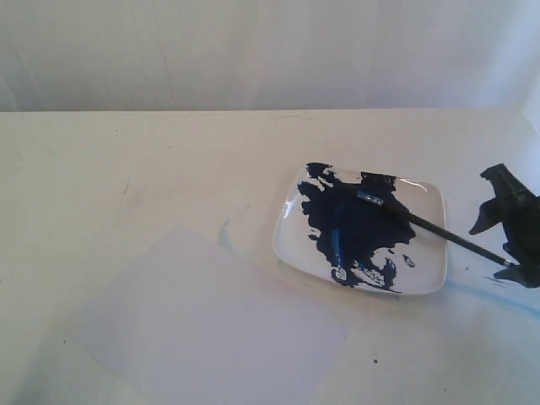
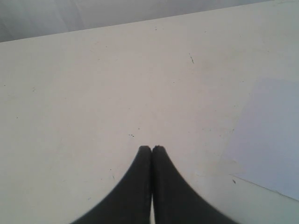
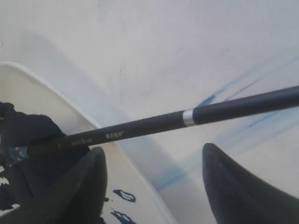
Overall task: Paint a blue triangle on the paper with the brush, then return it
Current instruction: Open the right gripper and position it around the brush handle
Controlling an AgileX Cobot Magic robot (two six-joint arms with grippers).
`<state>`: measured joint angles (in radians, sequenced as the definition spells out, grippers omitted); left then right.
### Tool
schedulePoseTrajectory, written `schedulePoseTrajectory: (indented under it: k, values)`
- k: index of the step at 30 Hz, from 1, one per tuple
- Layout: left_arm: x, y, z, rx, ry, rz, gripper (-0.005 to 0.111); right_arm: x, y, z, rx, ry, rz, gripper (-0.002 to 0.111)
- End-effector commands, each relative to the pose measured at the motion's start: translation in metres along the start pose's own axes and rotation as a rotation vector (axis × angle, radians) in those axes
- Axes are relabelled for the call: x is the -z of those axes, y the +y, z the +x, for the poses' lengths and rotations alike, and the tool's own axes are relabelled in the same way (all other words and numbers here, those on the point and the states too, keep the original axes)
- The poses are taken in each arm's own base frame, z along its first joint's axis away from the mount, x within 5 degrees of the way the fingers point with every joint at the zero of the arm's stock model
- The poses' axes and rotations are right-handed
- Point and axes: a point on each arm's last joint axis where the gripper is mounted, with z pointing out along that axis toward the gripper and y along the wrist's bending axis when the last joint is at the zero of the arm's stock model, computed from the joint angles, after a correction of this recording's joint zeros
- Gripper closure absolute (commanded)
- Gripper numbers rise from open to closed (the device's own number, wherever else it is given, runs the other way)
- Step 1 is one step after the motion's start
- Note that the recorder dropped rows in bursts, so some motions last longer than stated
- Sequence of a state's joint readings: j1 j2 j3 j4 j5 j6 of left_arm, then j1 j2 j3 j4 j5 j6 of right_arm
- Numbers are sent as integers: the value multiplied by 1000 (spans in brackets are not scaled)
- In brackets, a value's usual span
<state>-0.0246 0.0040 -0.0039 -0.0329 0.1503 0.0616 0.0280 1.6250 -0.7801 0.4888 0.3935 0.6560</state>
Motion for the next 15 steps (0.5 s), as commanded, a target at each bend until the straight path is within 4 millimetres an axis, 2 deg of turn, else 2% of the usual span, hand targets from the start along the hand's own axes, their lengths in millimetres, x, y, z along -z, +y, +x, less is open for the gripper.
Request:
schedulePoseTrajectory:
  k: [1,15]
  values:
    - [0,0,1,7,-2,-2,107,-6,-2,-5,-87,-16,8,51]
    - [0,0,1,5,-2,-2,107,-12,0,-11,-134,-67,-30,51]
